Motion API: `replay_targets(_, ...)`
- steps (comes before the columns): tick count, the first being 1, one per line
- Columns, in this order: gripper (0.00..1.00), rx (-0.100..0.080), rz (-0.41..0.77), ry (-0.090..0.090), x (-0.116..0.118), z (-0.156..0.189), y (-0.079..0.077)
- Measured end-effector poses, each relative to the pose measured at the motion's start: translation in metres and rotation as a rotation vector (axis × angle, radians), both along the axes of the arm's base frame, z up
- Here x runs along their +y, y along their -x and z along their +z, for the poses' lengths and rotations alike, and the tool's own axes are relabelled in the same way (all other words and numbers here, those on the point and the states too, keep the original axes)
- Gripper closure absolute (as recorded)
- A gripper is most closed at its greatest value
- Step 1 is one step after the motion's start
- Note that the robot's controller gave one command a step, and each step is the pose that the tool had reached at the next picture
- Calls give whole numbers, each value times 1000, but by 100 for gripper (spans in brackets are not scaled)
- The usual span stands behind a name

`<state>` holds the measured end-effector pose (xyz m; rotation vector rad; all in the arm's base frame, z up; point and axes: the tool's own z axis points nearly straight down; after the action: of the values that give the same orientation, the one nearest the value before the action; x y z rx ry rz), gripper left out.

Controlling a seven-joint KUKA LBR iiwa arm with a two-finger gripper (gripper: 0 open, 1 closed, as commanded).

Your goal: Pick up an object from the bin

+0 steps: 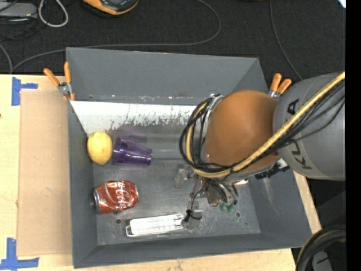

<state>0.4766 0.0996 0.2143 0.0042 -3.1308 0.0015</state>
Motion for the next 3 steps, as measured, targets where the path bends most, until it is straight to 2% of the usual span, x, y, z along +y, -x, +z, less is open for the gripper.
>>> replay_targets(1, 0, -8, -4, -1, -1, 3, -2)
replay_targets(2, 0, -16, 139, -4, 38, -140, 2)
replay_targets(3, 0, -22, 320, -3, 53, -62, 6)
